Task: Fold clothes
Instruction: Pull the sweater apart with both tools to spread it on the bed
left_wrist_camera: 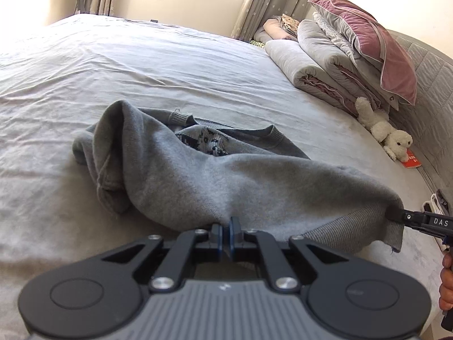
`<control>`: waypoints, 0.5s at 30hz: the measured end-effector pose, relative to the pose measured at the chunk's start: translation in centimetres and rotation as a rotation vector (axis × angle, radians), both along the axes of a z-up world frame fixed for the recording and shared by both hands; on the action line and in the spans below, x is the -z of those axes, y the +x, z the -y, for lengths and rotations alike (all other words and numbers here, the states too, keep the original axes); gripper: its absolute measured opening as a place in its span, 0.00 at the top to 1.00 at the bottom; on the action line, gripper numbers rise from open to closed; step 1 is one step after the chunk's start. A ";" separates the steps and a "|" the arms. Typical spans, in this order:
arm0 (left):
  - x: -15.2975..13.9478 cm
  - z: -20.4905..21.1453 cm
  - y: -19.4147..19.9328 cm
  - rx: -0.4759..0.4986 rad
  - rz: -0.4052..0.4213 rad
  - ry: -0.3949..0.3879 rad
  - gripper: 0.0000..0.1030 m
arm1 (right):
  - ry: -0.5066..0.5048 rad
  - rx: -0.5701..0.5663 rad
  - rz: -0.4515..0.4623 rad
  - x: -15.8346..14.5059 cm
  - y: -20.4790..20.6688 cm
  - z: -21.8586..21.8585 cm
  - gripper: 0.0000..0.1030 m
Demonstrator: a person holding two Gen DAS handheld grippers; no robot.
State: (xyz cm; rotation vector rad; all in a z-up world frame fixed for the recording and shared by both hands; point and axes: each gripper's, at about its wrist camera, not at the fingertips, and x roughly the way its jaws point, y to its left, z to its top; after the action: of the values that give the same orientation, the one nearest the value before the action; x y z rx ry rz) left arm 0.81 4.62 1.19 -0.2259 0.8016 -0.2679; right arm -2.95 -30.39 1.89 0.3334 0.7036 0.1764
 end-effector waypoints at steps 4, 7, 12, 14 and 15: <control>-1.8 -0.8 -1.8 0.013 -0.019 -0.012 0.96 | 0.051 -0.021 -0.039 -0.9 -1.6 0.1 0.88; -3.1 -1.7 -3.0 0.022 -0.020 -0.024 0.96 | 0.085 -0.048 -0.057 -1.5 -2.8 0.2 0.88; -4.3 -2.5 -5.2 0.055 -0.039 -0.036 0.96 | 0.103 -0.101 -0.068 -2.7 -5.0 -0.1 0.88; -4.3 -2.7 -6.1 0.069 -0.052 -0.033 0.96 | 0.098 -0.122 -0.069 -3.0 -5.8 -0.4 0.88; -4.2 -2.8 -6.4 0.076 -0.059 -0.029 0.96 | 0.092 -0.131 -0.071 -3.0 -6.2 -0.5 0.88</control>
State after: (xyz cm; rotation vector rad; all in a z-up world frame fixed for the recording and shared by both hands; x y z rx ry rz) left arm -5.61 7.40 5.42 -0.2321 0.8657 -0.3459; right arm -9.12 -29.86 4.93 0.3831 0.7893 0.3231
